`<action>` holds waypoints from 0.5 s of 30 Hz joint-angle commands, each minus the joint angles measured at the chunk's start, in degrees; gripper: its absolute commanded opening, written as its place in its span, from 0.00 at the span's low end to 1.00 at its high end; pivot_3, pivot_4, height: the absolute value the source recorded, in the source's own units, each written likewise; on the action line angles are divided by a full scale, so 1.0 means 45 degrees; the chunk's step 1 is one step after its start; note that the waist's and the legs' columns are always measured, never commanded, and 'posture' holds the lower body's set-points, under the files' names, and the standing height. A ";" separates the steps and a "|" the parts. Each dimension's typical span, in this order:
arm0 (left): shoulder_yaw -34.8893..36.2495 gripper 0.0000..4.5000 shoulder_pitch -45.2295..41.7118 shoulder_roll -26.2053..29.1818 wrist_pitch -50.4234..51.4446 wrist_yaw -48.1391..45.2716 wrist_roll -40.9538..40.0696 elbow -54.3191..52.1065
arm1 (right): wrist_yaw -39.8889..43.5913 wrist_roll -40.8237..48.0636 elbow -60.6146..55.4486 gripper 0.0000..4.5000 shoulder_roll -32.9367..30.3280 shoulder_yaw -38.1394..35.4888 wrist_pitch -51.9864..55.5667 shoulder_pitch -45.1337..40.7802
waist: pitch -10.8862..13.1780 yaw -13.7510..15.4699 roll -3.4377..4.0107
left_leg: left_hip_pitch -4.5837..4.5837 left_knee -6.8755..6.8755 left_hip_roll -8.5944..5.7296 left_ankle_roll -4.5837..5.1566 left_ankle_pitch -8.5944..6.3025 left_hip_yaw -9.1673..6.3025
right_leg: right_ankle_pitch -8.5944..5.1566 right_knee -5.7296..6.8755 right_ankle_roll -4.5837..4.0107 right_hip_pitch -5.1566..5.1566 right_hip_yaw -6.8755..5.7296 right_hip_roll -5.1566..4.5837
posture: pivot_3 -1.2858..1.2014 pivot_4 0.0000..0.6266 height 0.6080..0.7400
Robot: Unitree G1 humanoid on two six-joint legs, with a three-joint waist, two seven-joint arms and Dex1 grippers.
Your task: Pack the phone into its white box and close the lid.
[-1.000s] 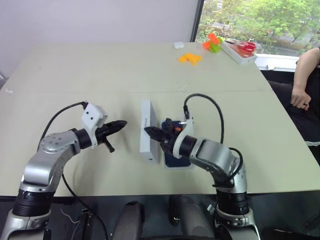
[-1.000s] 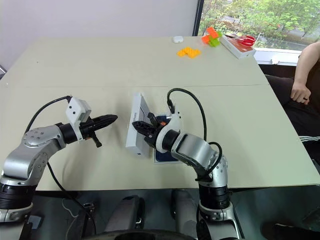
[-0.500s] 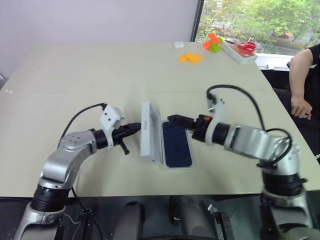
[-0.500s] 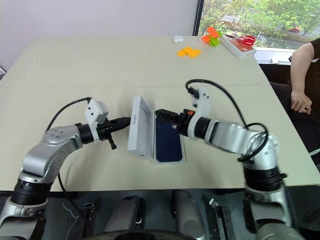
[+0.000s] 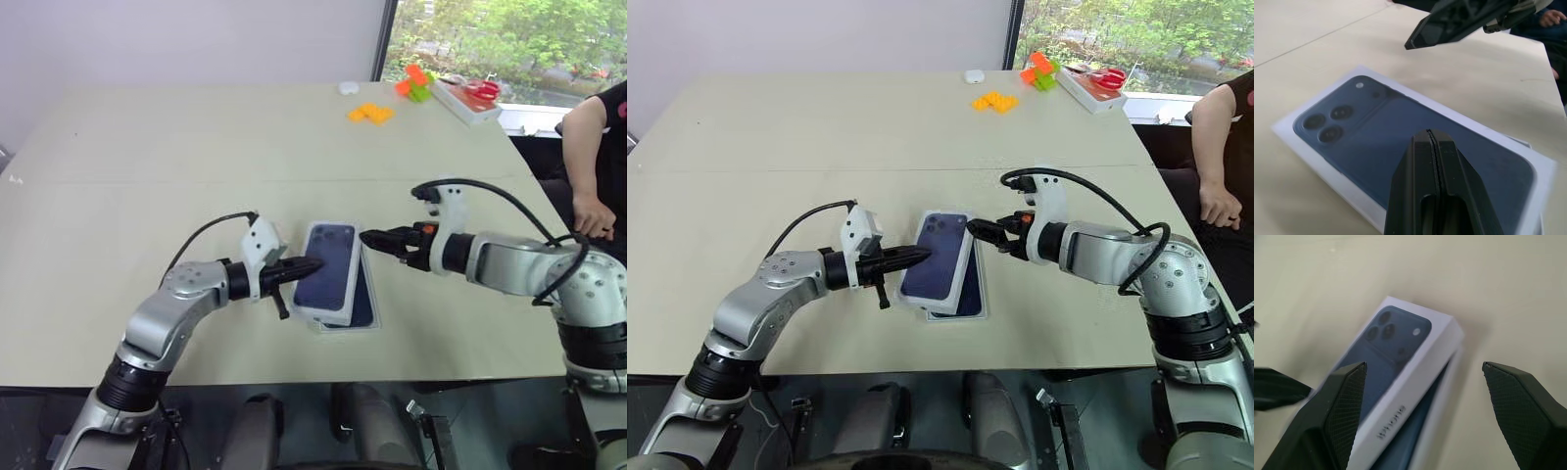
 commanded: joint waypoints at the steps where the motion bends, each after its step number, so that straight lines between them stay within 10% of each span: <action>1: 0.1599 0.00 -0.0276 -0.0062 0.0646 0.0727 -0.0932 -0.0445 | 0.1256 -0.1577 -0.0638 0.88 -0.0370 0.0028 -0.0048 -0.0337 | 0.0000 0.0008 0.0000 | 0.0002 0.0000 0.0008 0.0000 0.0000 -0.0002 | 0.0001 0.0000 -0.0001 -0.0001 -0.0001 0.0008 | 0.52 0.24 0.95; 5: 0.3084 0.00 -0.0088 0.0267 0.1779 0.1750 -0.1395 -0.0299 | 0.2832 -0.3703 -0.1141 0.76 -0.0905 0.0530 -0.0289 -0.0354 | 0.0000 0.0008 0.0000 | 0.0002 -0.0001 0.0024 0.0000 0.0000 -0.0006 | 0.0004 0.0001 0.0001 -0.0012 -0.0006 0.0040 | 0.52 0.24 0.95; 12: 0.1787 0.00 0.0544 0.1496 0.2566 0.1983 -0.0203 -0.0298 | 0.5498 -0.7733 -0.2309 0.02 -0.1719 0.2651 -0.1075 -0.0535 | 0.0001 0.0049 0.0002 | 0.0002 -0.0003 0.0030 -0.0001 -0.0001 -0.0001 | -0.0008 -0.0001 -0.0026 -0.0022 -0.0004 0.0045 | 0.52 0.24 0.95; 15: 0.0570 0.00 0.0358 0.1656 0.2538 0.2145 0.0818 -0.0132 | 0.6016 -0.8729 -0.2534 0.02 -0.1496 0.3081 -0.1110 -0.0465 | 0.0000 0.0078 0.0001 | -0.0002 0.0001 0.0009 -0.0002 0.0000 -0.0005 | -0.0018 0.0001 -0.0044 -0.0021 -0.0006 0.0026 | 0.52 0.24 0.95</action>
